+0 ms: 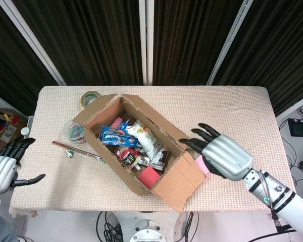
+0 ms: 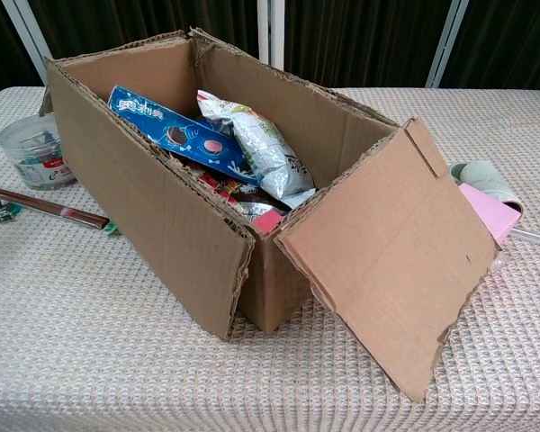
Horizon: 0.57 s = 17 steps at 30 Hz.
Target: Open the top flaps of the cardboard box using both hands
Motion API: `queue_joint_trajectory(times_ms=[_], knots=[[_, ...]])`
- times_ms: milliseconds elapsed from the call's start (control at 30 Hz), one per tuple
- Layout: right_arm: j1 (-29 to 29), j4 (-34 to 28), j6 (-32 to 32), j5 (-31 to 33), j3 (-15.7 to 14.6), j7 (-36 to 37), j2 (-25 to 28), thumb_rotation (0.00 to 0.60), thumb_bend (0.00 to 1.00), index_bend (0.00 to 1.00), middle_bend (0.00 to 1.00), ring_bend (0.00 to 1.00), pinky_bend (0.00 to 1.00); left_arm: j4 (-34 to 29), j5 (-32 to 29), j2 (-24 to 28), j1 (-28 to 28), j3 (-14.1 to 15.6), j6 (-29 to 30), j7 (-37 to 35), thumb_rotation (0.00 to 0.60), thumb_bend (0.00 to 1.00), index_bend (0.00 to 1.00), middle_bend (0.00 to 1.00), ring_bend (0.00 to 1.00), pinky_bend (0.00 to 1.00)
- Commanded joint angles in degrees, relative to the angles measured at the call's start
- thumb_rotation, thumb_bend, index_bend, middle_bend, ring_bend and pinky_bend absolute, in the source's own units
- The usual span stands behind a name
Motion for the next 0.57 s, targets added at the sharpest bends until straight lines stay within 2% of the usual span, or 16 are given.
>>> queue_joint_trajectory(times_ms=[33, 133, 200, 300, 400, 567], knots=[[-17.83, 8.79, 22.8, -4.18, -10.16, -26.41, -15.62, 0.6, 0.46, 0.0, 0.0, 0.0, 0.0, -0.37, -0.41, 0.17, 0.65, 0.37, 0.07, 1.74, 0.168, 0.0, 0.11, 0.12, 0.06, 0.15], [-23.43, 16.05, 31.05, -4.59, -12.74, -28.59, -24.41, 0.6, 0.37, 0.0, 0.0, 0.0, 0.0, -1.57, -1.89, 0.4, 1.52, 0.68, -0.19, 4.97, 0.157, 0.0, 0.07, 0.07, 0.06, 0.15], [-26.32, 21.89, 35.28, -4.95, -14.03, -27.02, -29.02, 0.6, 0.34, 0.0, 0.0, 0.0, 0.0, -2.05, -2.33, 0.37, 2.1, 0.69, 0.32, 8.76, 0.135, 0.0, 0.04, 0.02, 0.05, 0.15], [-29.46, 28.77, 39.17, -3.31, -15.01, -24.0, -34.11, 0.6, 0.29, 0.0, 0.0, 0.0, 0.0, -0.78, -0.88, -0.9, 2.82, 0.73, 2.28, 13.05, 0.111, 0.0, 0.03, 0.0, 0.03, 0.15], [-31.21, 33.68, 40.69, -0.89, -15.17, -20.63, -37.39, 0.6, 0.25, 0.0, 0.0, 0.0, 0.0, 0.13, -0.2, -1.94, 3.23, 0.86, 3.03, 12.96, 0.112, 0.0, 0.03, 0.0, 0.03, 0.15], [-32.22, 38.18, 42.5, 0.1, -14.56, -16.5, -39.9, 0.6, 0.25, 0.0, 0.0, 0.0, 0.0, 2.01, 0.44, -3.07, 3.42, 0.91, 3.42, 12.18, 0.111, 0.0, 0.03, 0.0, 0.03, 0.15]])
